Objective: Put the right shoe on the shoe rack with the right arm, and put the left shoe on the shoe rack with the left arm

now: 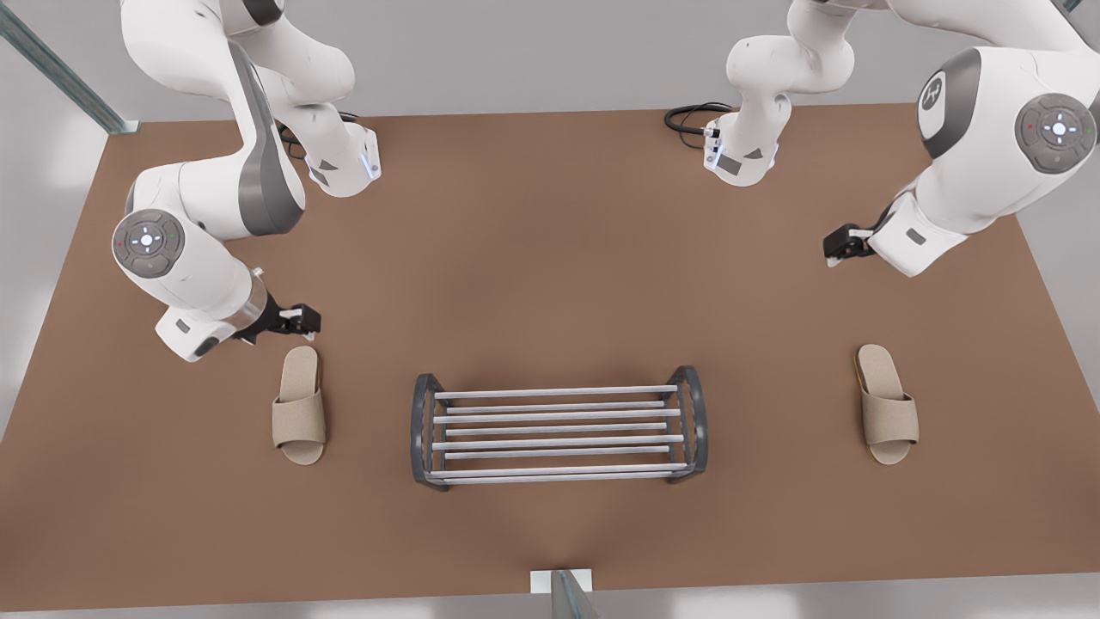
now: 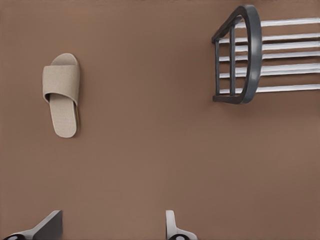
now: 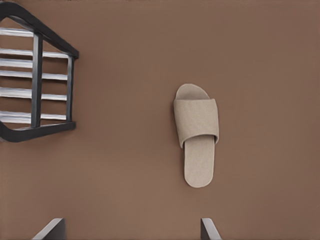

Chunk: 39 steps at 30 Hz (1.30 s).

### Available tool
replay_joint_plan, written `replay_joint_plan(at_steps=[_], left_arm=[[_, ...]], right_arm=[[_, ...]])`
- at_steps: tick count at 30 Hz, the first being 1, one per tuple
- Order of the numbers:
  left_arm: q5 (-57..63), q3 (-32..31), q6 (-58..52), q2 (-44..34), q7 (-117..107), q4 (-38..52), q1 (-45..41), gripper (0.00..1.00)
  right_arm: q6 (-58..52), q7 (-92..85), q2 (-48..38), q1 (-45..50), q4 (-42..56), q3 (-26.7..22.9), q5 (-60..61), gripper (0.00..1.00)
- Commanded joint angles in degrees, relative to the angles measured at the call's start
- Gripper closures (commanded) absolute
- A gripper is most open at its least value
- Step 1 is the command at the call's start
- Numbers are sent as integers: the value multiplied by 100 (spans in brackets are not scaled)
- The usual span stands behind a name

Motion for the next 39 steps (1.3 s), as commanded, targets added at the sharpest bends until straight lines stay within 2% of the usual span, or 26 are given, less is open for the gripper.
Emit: replay_joint_plan(at_steps=[1,3,5,6,7,8,10,11,12,13,14,15,16,18,19,20,21,22,23,25,27,31,33,35,37,39], left_arm=[[9,-4,166,-17,-139,2,4,0],[0,-4,148,18,-139,11,-5,0],[0,-12,60,36,-1051,-138,-119,0],[0,-180,96,27,-2799,-200,-251,0],[780,-188,332,325,-5110,-217,-874,0],[1204,-180,543,615,-6456,-244,-1314,0],[3382,-180,1264,924,-8909,-1271,-1947,0],[4060,-180,1449,915,-9499,-1667,-1992,0],[4473,-162,1835,862,-10088,-2080,-1992,0],[5027,40,2573,502,-10404,-2871,-2000,0],[5203,75,2908,265,-10703,-3302,-1992,0],[5545,93,3461,150,-11783,-3758,-1965,0],[5774,427,4190,141,-12697,-4145,-2009,0],[6405,813,5841,177,-13962,-4795,-2000,0],[7433,1173,6955,255,-14841,-5033,-1992,0],[8391,1542,7645,352,-15325,-5113,-1992,0],[8884,1806,8049,528,-15800,-5113,-1983,0],[9500,2026,8453,589,-16222,-5113,-1974,0],[10605,2343,8840,695,-16706,-5104,-1939,0],[11793,2343,9148,800,-16987,-5087,-1675,0],[12304,2343,9218,950,-17076,-5087,-1474,0],[13087,2343,9377,1319,-17085,-5008,-788,0],[13228,2334,9368,1477,-17093,-4911,-577,0],[13236,2334,9263,1653,-17181,-4876,-480,0],[13228,2343,9263,2075,-17181,-4481,-453,0],[13500,2334,8868,2330,-17286,-4287,-445,0]], right_arm=[[131,19,15,-81,2,0,25,0],[140,-657,155,-389,2,0,69,0],[271,-1887,445,-1258,-15,0,491,0],[403,-2652,603,-1628,-24,0,737,0],[632,-3645,972,-2084,-15,9,1044,0],[658,-4050,1174,-2401,28,201,1124,0],[931,-3735,1763,-5054,46,3777,-501,0],[887,-3023,2115,-5600,29,4762,-1134,0],[878,-2882,2484,-6031,11,5475,-1661,0],[878,-2873,2765,-6277,-33,6046,-2171,0],[878,-2864,3055,-6497,-138,6714,-2901,0],[878,-2856,3293,-6638,-314,7189,-3542,0],[887,-2856,3600,-6875,-630,7777,-4420,0],[939,-2882,4285,-7051,-1473,8542,-6387,0],[957,-2882,4506,-7069,-2000,8701,-7328,0],[1473,-2987,4655,-7339,-2755,8859,-8478,0],[2501,-3670,4831,-7902,-3363,8842,-9377,0],[3188,-4971,4937,-8027,-3391,8763,-9905,0],[4679,-6807,4946,-8132,-3390,8369,-10538,0],[6334,-7258,4814,-8229,-3312,7779,-11364,0],[7020,-8688,4796,-8141,-3119,7445,-11559,0],[7083,-9920,4401,-8105,-3083,7374,-11576,0],[7083,-10959,4374,-8097,-3170,7112,-11822,0],[7109,-10959,4365,-7948,-3293,6821,-12103,0],[7101,-10977,4357,-7640,-3355,6531,-12613,0],[7101,-11626,4128,-7622,-3355,6530,-13009,0]])
